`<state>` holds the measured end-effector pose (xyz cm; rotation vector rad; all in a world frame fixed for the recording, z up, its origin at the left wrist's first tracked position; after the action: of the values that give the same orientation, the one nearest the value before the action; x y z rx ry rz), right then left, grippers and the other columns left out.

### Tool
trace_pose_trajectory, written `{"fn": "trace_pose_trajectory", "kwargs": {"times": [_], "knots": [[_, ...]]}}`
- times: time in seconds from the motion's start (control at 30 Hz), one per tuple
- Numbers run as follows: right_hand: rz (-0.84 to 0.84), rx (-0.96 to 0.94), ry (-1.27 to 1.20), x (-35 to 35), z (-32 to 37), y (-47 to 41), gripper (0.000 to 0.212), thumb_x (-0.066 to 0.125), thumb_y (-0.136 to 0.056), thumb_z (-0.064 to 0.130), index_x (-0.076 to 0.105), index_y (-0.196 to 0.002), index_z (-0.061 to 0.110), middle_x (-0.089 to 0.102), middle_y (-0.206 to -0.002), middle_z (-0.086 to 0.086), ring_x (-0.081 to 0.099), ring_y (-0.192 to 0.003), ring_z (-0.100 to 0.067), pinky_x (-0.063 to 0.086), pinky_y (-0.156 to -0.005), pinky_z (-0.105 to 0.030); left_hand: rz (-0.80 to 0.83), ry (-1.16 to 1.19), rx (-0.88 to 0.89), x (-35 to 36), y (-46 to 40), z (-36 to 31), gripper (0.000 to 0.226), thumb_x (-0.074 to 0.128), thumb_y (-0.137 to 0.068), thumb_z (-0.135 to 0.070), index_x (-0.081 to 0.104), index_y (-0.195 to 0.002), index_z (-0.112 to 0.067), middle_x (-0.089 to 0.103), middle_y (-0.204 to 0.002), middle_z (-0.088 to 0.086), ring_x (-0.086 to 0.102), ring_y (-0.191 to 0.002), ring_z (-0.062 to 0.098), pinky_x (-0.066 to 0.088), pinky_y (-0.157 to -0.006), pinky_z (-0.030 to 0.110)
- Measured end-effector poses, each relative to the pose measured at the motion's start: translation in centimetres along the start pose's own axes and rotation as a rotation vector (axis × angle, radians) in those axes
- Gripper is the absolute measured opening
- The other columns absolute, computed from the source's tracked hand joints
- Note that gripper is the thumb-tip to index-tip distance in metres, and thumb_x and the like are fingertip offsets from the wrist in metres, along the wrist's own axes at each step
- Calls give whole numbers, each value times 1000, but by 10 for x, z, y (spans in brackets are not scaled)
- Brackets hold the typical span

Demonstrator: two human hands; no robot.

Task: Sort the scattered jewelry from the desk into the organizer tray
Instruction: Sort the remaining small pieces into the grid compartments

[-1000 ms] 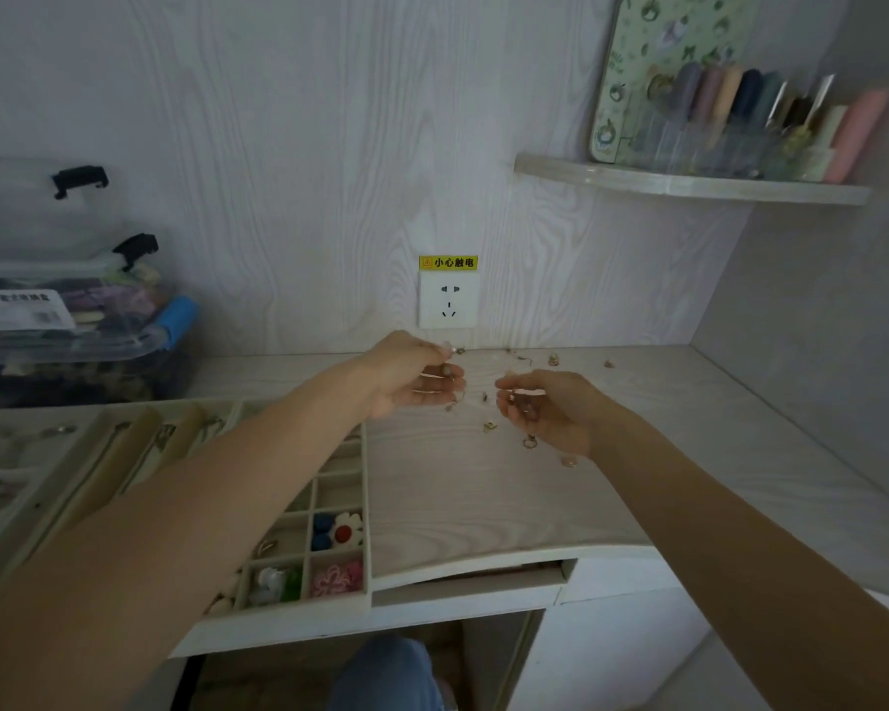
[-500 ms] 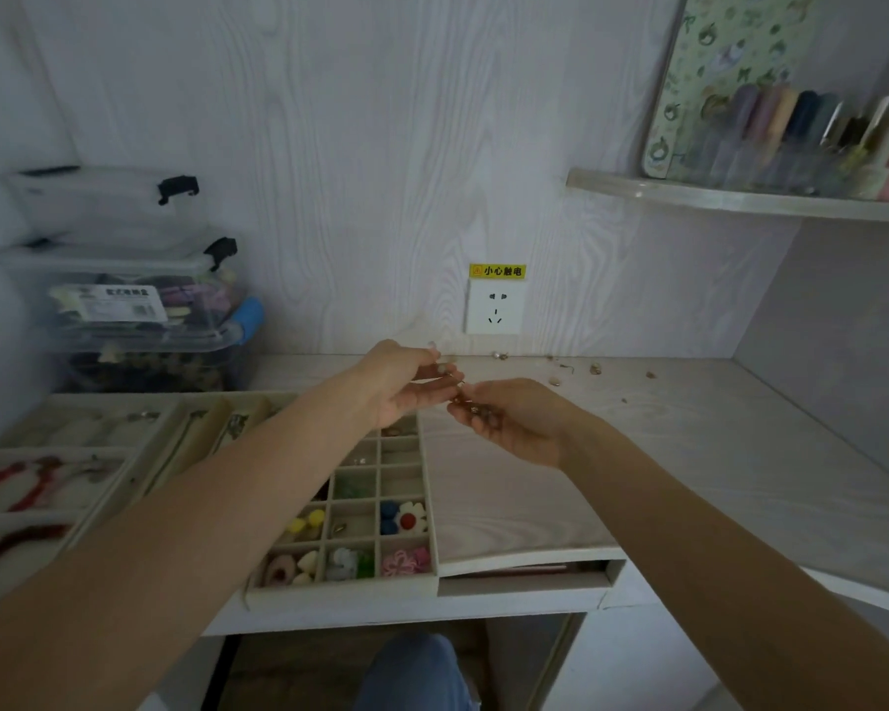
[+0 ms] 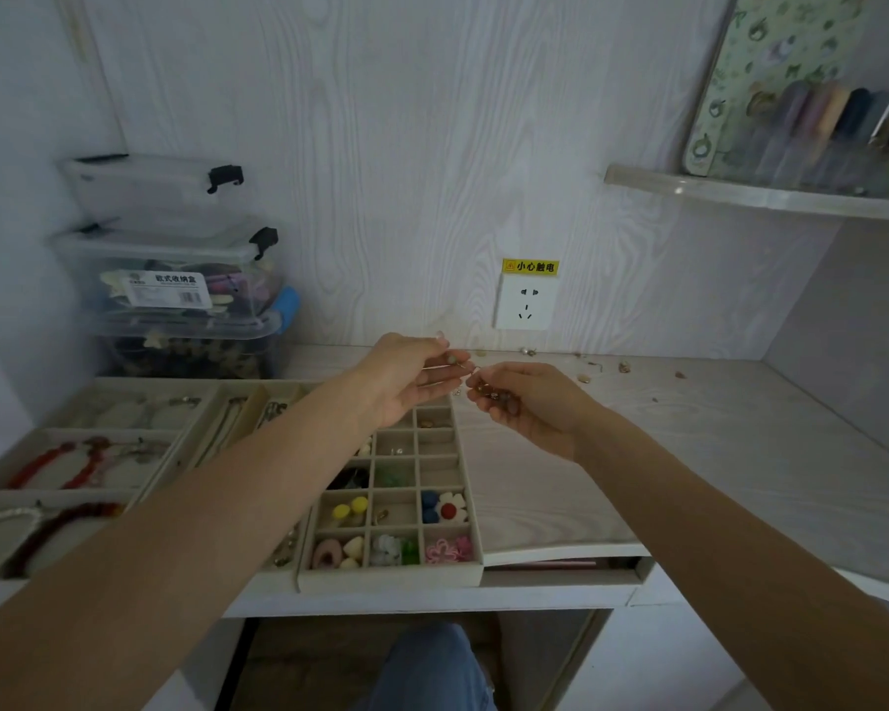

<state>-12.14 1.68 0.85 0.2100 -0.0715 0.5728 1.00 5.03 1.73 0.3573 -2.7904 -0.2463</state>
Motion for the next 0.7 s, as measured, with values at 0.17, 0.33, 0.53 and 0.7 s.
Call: {"fn": "trace_pose_trajectory", "kwargs": {"times": [0.17, 0.33, 0.53, 0.7], "knots": [[-14, -6, -11, -4, 2, 3, 17, 52, -94, 5, 65, -95, -6, 64, -70, -6, 57, -52, -4, 49, -53, -11, 21, 58, -29, 3, 5, -1, 12, 51, -94, -3, 58, -92, 6, 68, -89, 19, 69, -79, 22, 58, -73, 31], [-44, -32, -5, -7, 4, 5, 13, 53, -92, 2, 65, -93, -2, 63, -70, -8, 55, -48, -3, 48, -50, -11, 34, 183, -76, 10, 8, 1, 26, 51, -92, 3, 49, -115, 14, 62, -107, 30, 69, -81, 26, 60, -66, 29], [3, -94, 24, -5, 8, 8, 13, 52, -92, 1, 64, -90, 4, 64, -71, -9, 57, -50, -4, 48, -53, -12, 30, 277, -190, 20, 11, 9, 25, 49, -92, 4, 53, -116, 10, 63, -86, 21, 65, -68, 18, 58, -57, 20], [48, -109, 59, -11, 5, 11, 12, 53, -93, 6, 63, -87, 8, 64, -73, -7, 57, -55, -6, 49, -56, -14, 61, 218, -228, 26, 12, 12, 20, 49, -92, 4, 57, -110, 9, 61, -80, 17, 60, -66, 13, 55, -57, 18]]}}
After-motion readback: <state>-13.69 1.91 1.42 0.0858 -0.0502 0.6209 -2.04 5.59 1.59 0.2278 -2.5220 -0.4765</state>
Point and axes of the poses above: each hand's wrist, its own y-axis away from the middle knuckle, its own x-axis out of the palm, z = x × y, the point moved 6 cm from there along -y, towards the middle knuckle
